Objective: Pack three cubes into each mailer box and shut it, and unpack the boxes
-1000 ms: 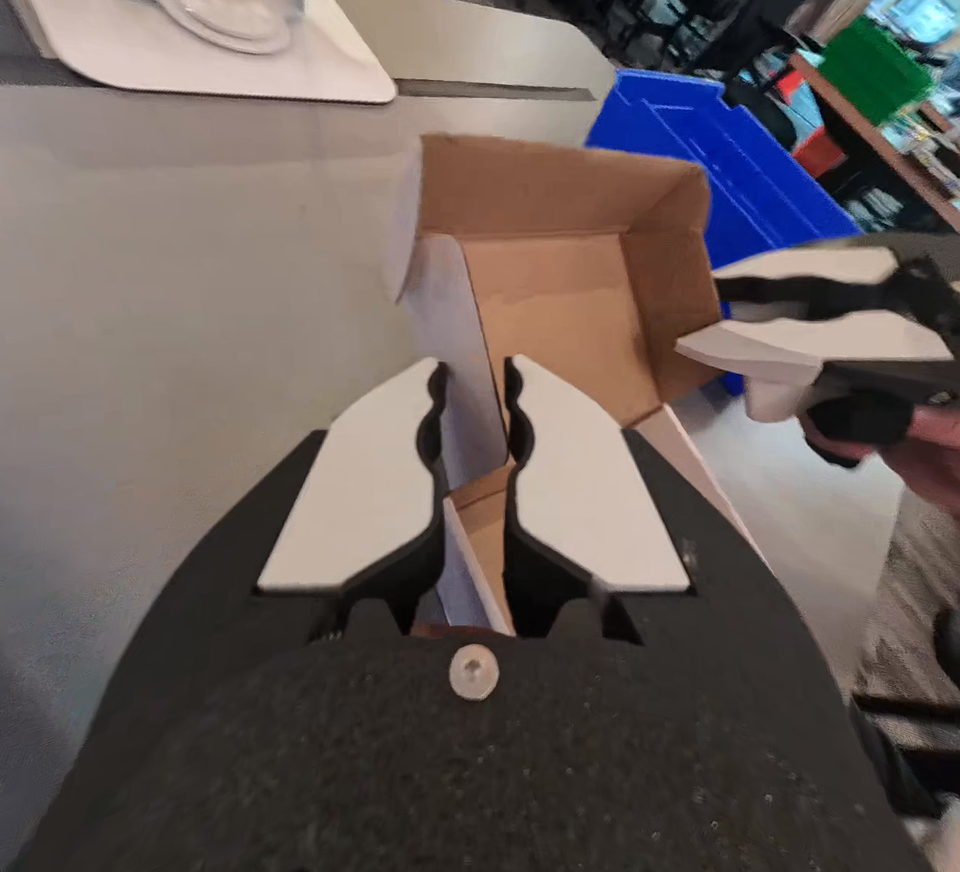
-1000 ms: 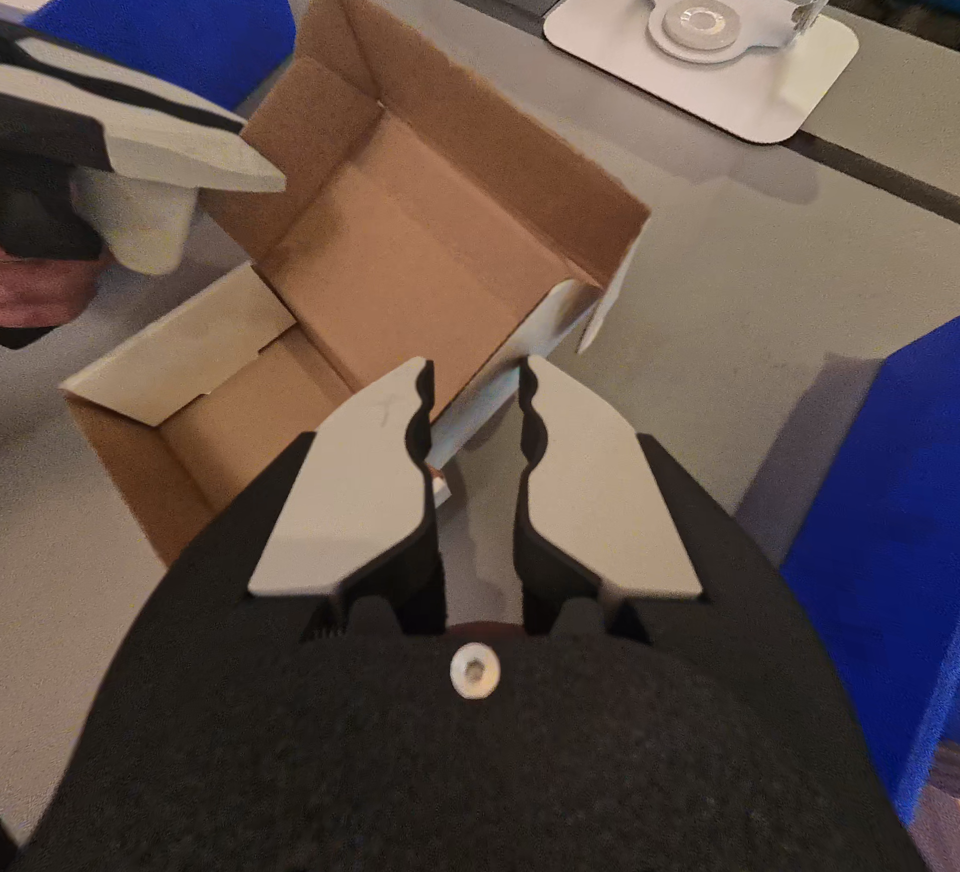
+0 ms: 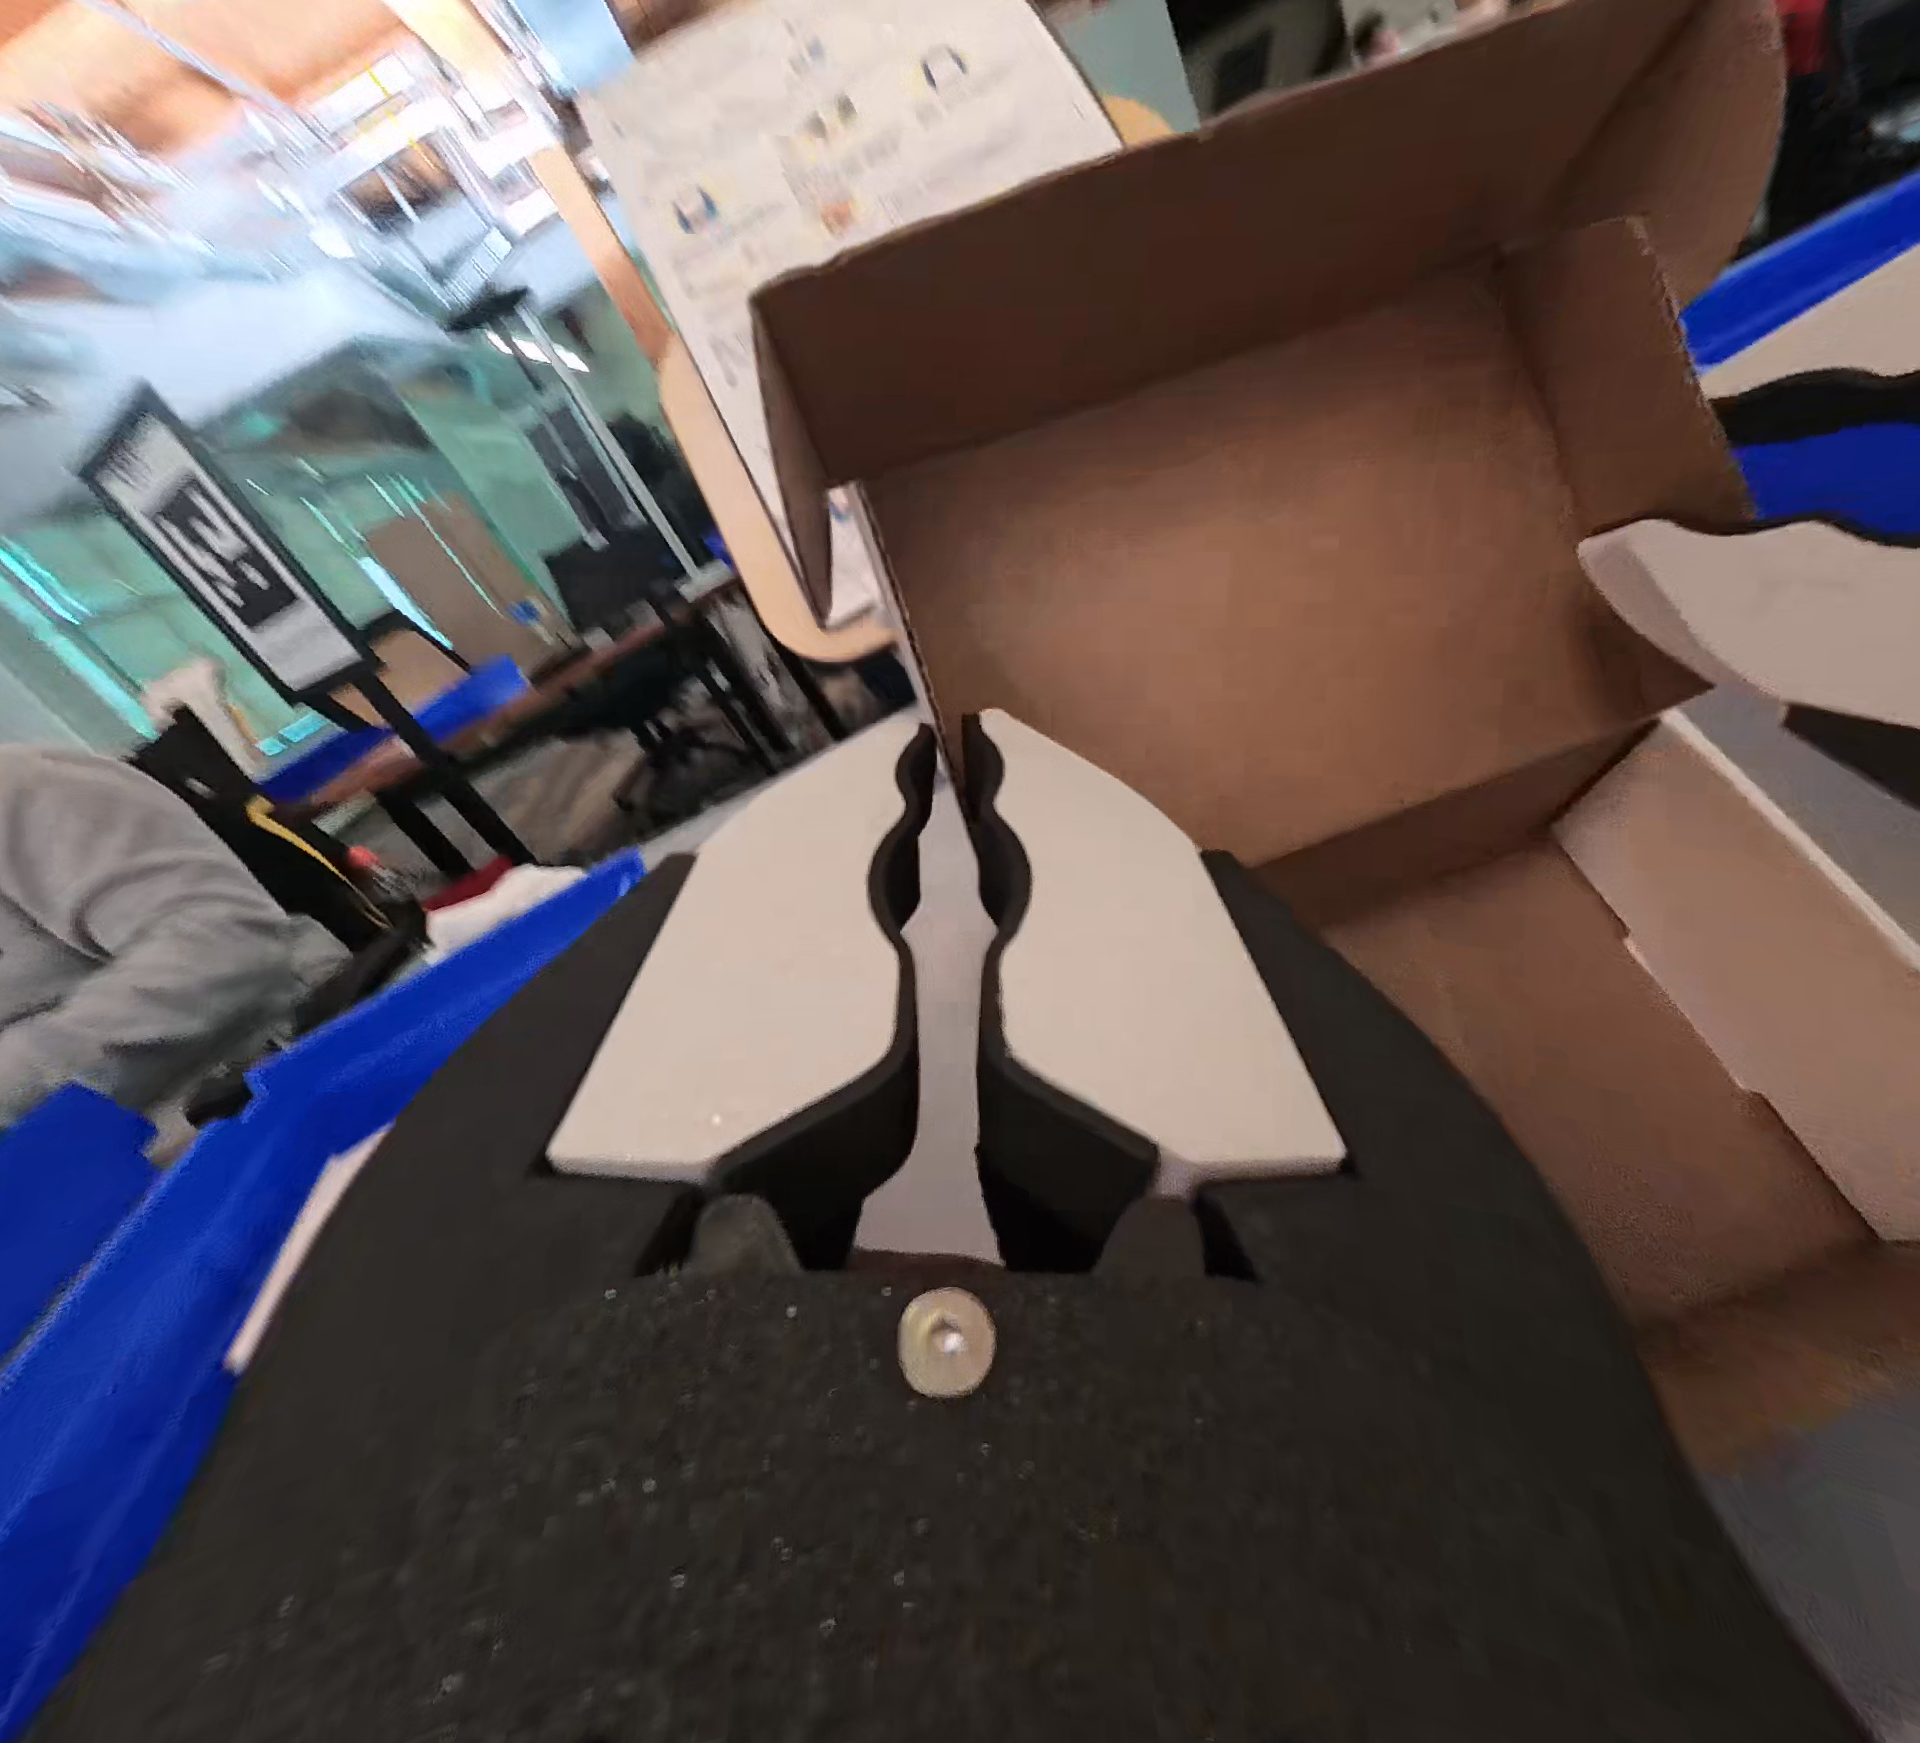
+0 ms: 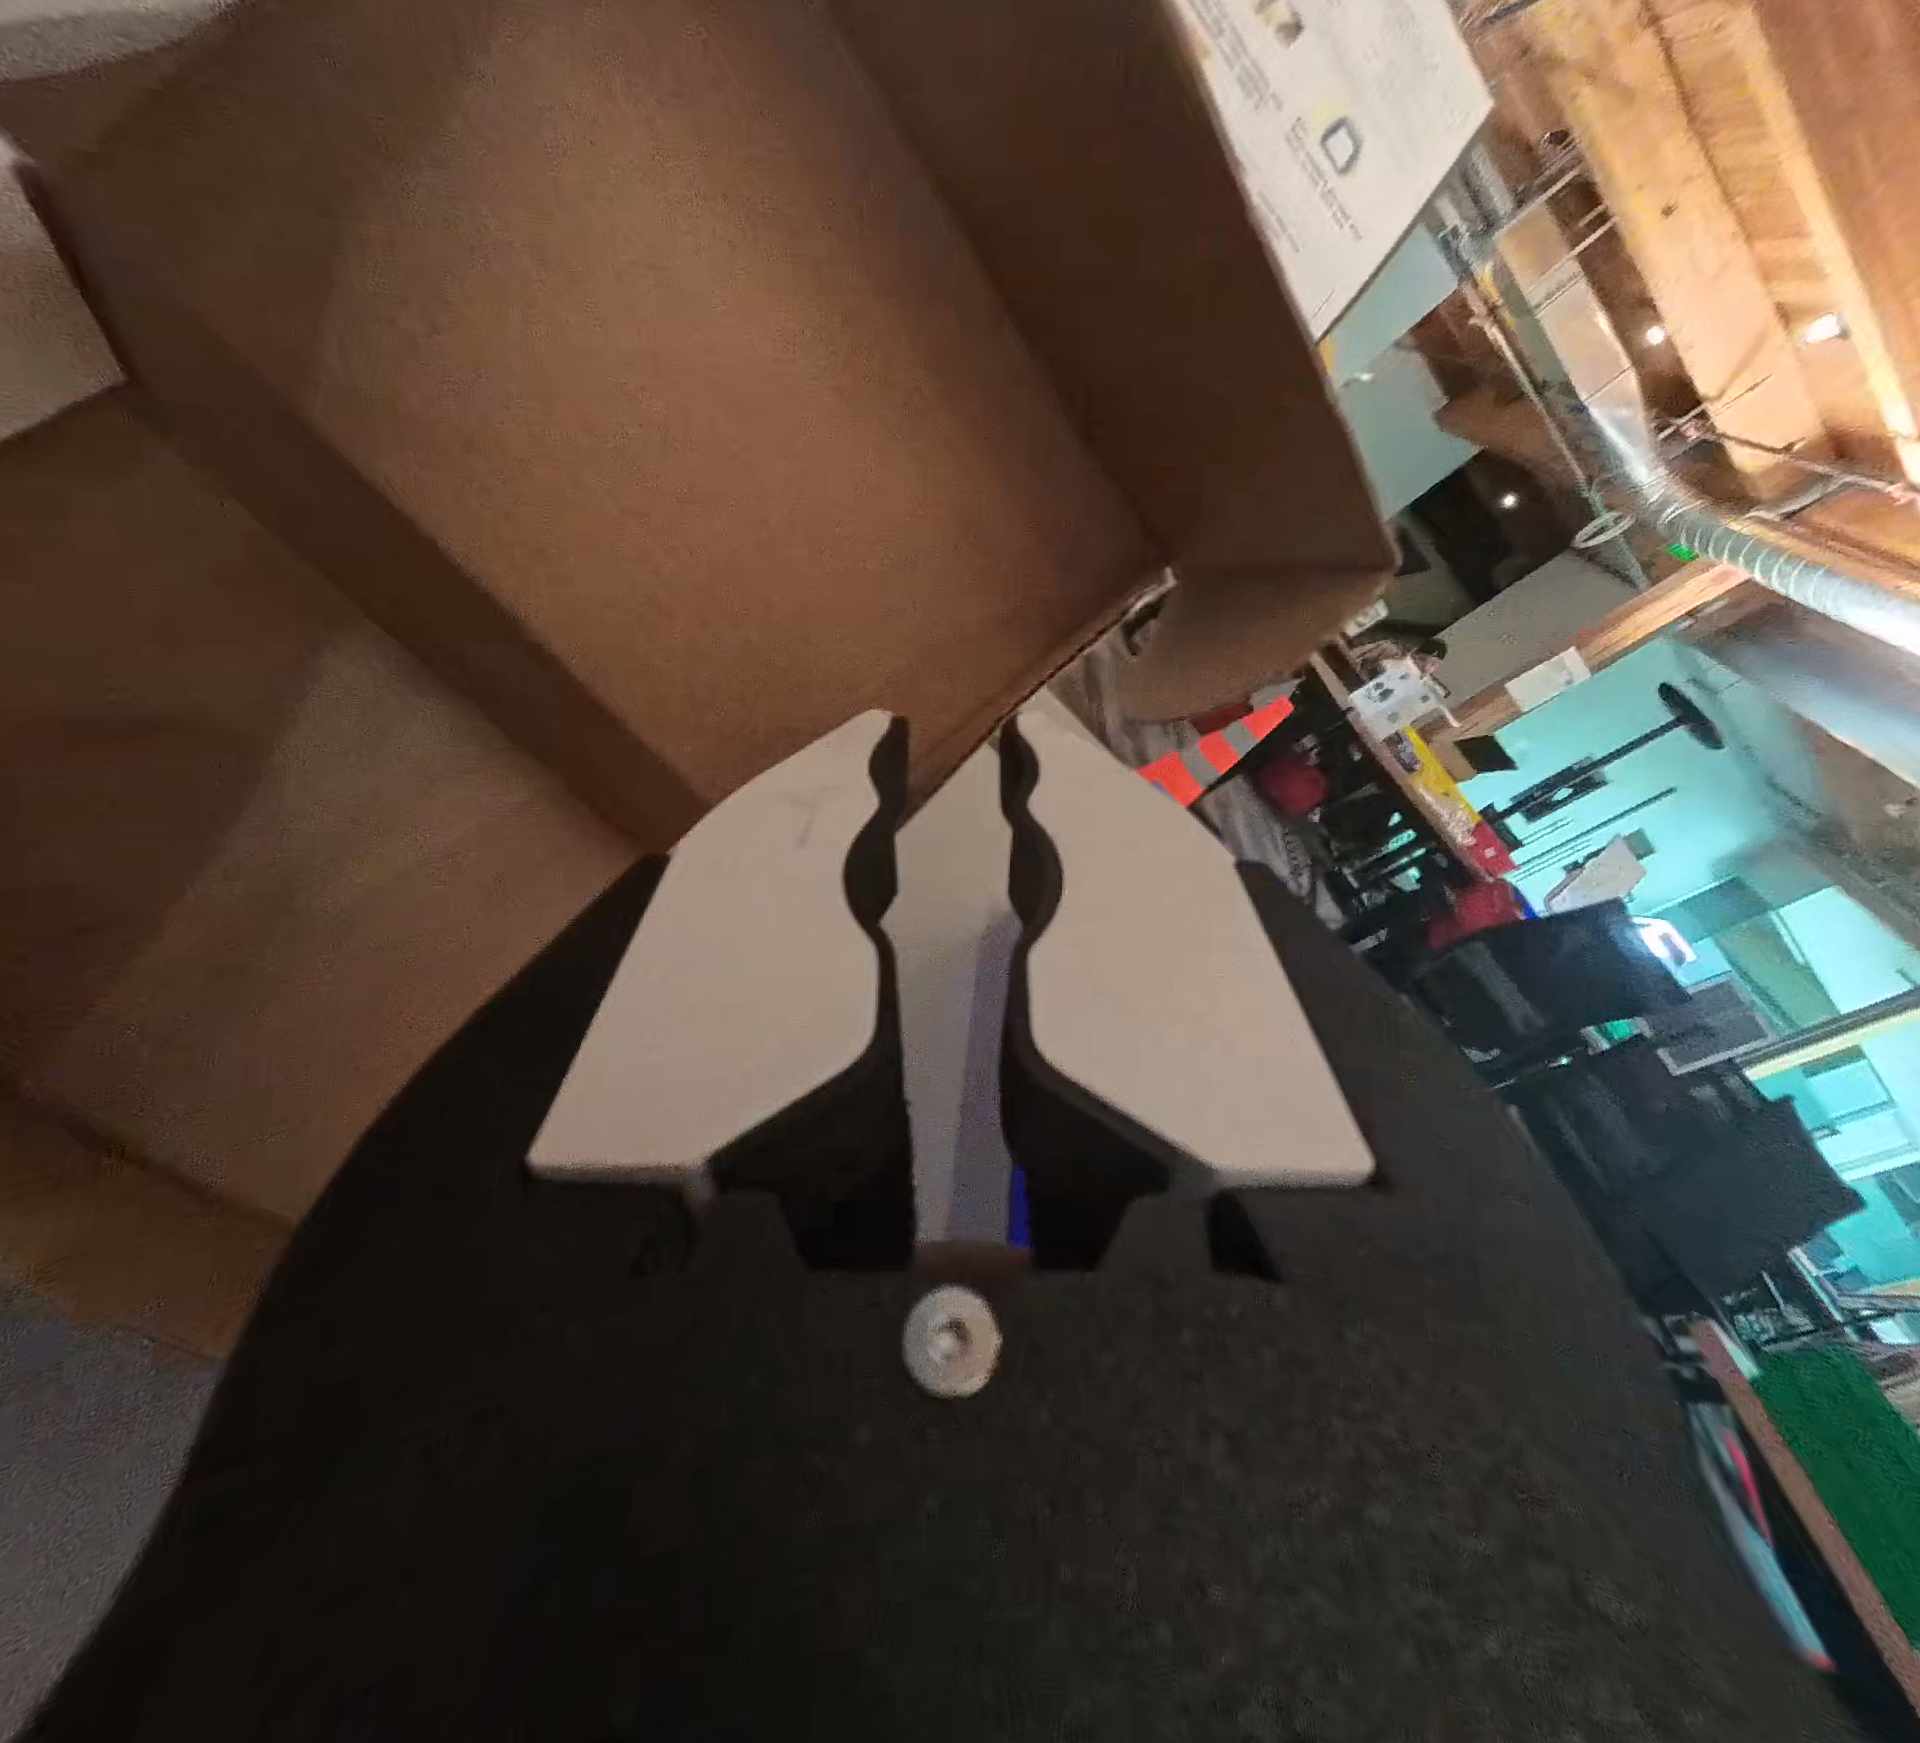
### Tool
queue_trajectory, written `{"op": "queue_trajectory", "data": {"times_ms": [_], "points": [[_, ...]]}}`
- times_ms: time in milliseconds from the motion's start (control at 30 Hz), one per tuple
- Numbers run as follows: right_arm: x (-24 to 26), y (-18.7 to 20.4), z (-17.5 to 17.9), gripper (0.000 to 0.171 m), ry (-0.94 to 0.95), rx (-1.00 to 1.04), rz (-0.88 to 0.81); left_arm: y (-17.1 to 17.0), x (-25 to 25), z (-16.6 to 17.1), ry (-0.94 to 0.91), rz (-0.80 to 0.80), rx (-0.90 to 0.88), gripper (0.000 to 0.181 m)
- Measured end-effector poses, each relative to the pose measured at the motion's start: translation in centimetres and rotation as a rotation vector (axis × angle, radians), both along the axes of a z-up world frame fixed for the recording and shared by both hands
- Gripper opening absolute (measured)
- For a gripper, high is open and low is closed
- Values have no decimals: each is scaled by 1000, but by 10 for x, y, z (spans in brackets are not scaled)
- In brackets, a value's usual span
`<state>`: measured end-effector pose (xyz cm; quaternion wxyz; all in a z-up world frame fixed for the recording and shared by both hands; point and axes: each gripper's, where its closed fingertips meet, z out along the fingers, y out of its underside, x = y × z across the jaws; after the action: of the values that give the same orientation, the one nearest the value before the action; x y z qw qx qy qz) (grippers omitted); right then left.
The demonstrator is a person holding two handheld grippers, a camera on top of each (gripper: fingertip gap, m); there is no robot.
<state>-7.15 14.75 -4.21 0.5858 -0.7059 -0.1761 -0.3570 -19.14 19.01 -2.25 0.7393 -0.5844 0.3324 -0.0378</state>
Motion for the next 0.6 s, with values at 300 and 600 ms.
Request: {"op": "queue_trajectory", "data": {"times_ms": [300,600], "points": [[2,0,-51,15,61,-84,63,14,3,-70,162,-55,-50,9],[-9,-36,-79,12,180,-198,65,-12,-7,-88,238,-130,-243,9]]}}
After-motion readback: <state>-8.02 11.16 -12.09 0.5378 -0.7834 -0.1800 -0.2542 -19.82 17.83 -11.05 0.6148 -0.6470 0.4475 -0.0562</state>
